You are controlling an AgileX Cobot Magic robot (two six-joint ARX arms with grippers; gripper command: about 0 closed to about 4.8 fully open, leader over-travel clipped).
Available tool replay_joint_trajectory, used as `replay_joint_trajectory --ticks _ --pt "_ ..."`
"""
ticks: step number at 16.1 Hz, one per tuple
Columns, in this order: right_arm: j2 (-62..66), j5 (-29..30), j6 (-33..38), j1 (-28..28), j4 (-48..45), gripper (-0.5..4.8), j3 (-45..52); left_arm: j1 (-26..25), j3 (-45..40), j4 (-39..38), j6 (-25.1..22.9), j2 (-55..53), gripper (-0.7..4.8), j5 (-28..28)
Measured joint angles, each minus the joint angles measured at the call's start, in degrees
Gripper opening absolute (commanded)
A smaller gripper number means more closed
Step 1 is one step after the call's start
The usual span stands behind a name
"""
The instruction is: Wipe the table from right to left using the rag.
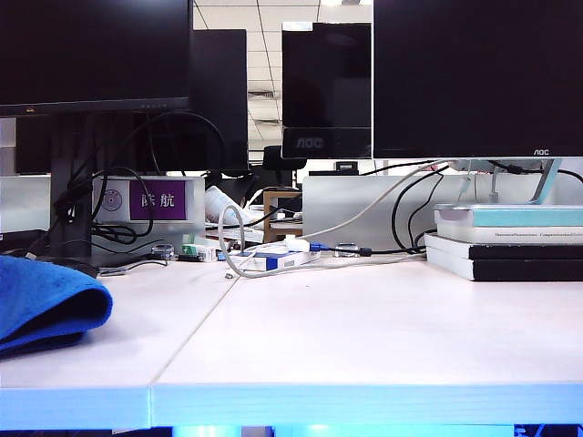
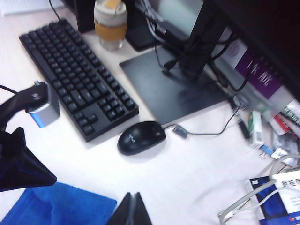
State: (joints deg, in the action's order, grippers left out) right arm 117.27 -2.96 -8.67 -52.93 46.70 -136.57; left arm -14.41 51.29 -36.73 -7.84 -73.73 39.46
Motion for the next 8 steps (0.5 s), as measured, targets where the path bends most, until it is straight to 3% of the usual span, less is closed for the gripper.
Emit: replay_joint_trajectory --ticks 5,8 --pt "-3.87 -6.05 -0.26 0.07 -0.13 0.08 0.02 3.30 4.63 1.07 2.19 7.98 -0.05 -2.73" --pt "-8.98 -7.50 -0.26 0.20 0.81 0.00 0.09 8.48 12.79 1.42 3.82 13.31 -0.05 -12.50"
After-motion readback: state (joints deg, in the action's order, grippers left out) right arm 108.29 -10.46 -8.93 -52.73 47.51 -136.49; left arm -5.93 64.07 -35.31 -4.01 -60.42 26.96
